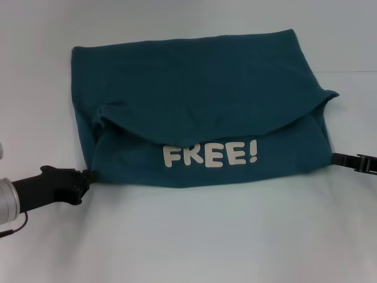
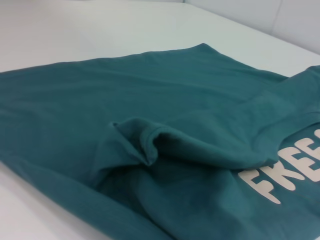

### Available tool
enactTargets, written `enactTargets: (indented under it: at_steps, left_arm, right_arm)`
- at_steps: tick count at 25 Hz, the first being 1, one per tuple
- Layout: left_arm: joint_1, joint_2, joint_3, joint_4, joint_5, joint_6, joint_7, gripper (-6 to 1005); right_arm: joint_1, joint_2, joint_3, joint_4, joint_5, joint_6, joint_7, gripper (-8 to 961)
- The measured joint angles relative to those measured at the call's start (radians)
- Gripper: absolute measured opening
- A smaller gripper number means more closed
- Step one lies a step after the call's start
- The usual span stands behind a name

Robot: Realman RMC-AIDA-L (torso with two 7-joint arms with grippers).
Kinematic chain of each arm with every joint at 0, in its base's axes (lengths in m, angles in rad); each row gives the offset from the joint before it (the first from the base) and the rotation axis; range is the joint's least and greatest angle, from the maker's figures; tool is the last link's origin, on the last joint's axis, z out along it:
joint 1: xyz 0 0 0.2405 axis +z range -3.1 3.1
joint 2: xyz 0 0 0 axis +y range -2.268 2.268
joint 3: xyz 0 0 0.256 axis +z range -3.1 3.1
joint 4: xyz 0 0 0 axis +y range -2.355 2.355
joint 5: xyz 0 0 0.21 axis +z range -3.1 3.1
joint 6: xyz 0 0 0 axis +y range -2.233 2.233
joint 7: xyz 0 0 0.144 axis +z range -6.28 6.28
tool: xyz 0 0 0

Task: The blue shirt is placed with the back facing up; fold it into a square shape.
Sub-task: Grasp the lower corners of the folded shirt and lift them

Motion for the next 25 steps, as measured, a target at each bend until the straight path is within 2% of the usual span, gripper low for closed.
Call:
enactTargets:
  at_steps: [5, 14, 22, 25]
  left_arm:
    - [0.013, 0.001, -0.001, 0.028, 0.035, 0.045, -0.028, 12]
    - [0.03, 0.001, -0.011, 0.039, 0.069, 0.105, -0.045, 11]
    - [0.084, 0.004, -0.025, 0.114, 0.077, 0.259, -0.083, 12]
    - [0.093, 0.005, -0.068, 0.129, 0.098, 0.334, -0.083, 12]
  right_arm:
    - [-0.012, -0.016, 0.007, -0.001, 0.0, -0.034, 0.0, 2]
    - [-0.041, -0.022, 0.009, -0.011, 0.0, -0.102, -0.013, 3]
    - [-0.097, -0.022, 0.028, -0.015, 0.0, -0.211, -0.109, 4]
    - [-0.121, -0.022, 0.031, -0.015, -0.001, -0.255, -0.146, 5]
